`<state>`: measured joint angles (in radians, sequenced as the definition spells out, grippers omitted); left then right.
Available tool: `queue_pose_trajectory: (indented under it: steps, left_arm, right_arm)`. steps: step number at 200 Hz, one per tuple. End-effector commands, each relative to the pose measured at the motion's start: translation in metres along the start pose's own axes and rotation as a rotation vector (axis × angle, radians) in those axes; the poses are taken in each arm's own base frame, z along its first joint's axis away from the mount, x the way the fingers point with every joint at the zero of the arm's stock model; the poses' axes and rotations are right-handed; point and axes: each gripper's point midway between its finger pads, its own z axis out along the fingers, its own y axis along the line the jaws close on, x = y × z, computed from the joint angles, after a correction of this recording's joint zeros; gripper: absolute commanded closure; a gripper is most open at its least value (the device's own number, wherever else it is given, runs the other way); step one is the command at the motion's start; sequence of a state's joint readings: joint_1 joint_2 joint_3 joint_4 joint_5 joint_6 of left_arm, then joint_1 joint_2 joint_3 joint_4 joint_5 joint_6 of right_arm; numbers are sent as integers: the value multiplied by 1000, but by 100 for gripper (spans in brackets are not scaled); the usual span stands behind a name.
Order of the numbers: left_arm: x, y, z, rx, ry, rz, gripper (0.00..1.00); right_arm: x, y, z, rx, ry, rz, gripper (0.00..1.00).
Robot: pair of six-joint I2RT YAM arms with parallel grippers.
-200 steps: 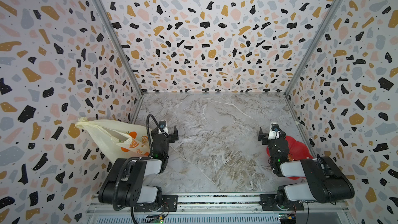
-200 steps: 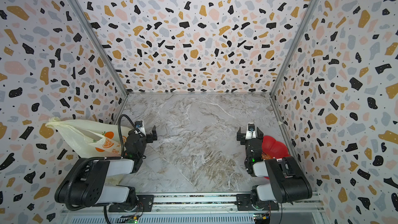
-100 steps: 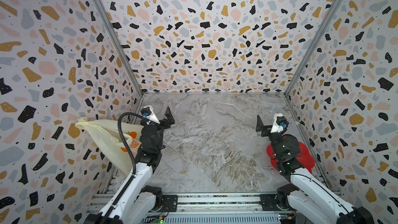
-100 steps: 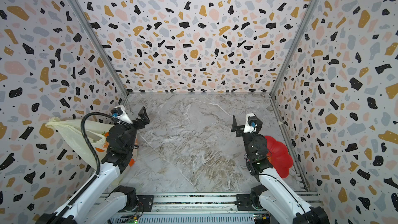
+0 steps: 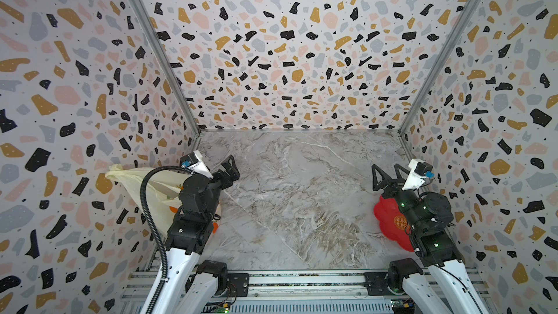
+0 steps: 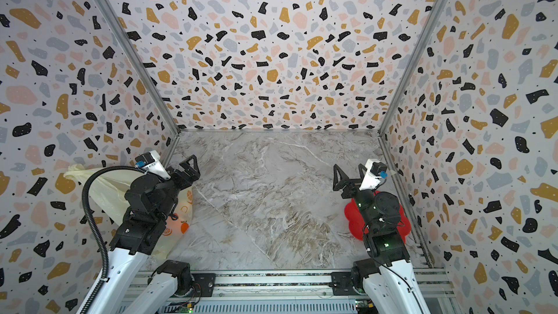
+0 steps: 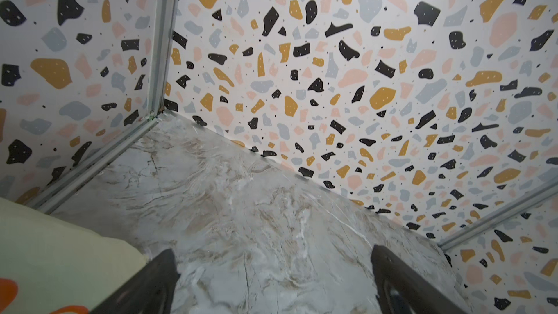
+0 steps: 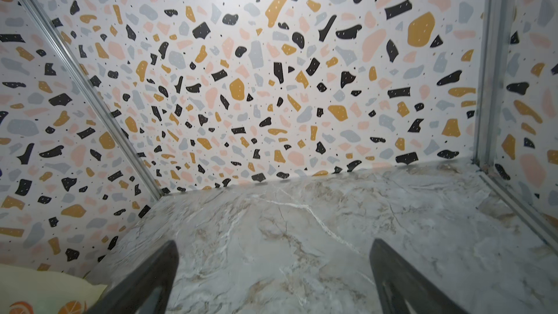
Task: Take fruits out of the plastic bag
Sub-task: Pick up the plastic bag from the middle-left of the table.
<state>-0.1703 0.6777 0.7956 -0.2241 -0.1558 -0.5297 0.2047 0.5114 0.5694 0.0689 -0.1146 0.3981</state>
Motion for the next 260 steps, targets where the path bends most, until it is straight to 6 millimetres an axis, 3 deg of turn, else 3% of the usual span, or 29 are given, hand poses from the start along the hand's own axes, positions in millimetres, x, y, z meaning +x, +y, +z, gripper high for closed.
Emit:
queue_pose_trajectory:
  steps: [1,20,38,48,79,119,142,179,203,260]
  left_arm:
    - [-27,-23,-21,70,-8,50,1]
    - [-66,-38,-44,103,-92,58,0]
    - [-104,-37,-65,36,-171,79,0]
    - [-121,-26,-73,-59,-204,102,0]
    - [-159,42,-95,-579,-290,127,1]
    - [-188,71,-99,-917,-406,111,0]
    - [-195,92,-86,-991,-408,66,1]
    - [-199,153,-79,-1122,-398,-37,1]
    - [-196,180,-69,-1148,-372,-94,0]
    - [-162,226,-31,-1117,-265,-177,0]
  right_arm:
    - [4,12,-5,-53,67,20,1]
    - [11,10,-4,-50,87,23,1]
    - [15,9,-4,-51,95,22,1]
    - [15,9,-4,-48,98,22,1]
    - [17,7,-5,-34,119,16,1]
    - [21,10,-6,-40,128,7,1]
    - [25,13,-6,-49,140,6,0]
    - [34,12,-6,-48,167,8,1]
    - [37,12,-4,-48,178,10,0]
    - [47,9,-4,-41,208,17,0]
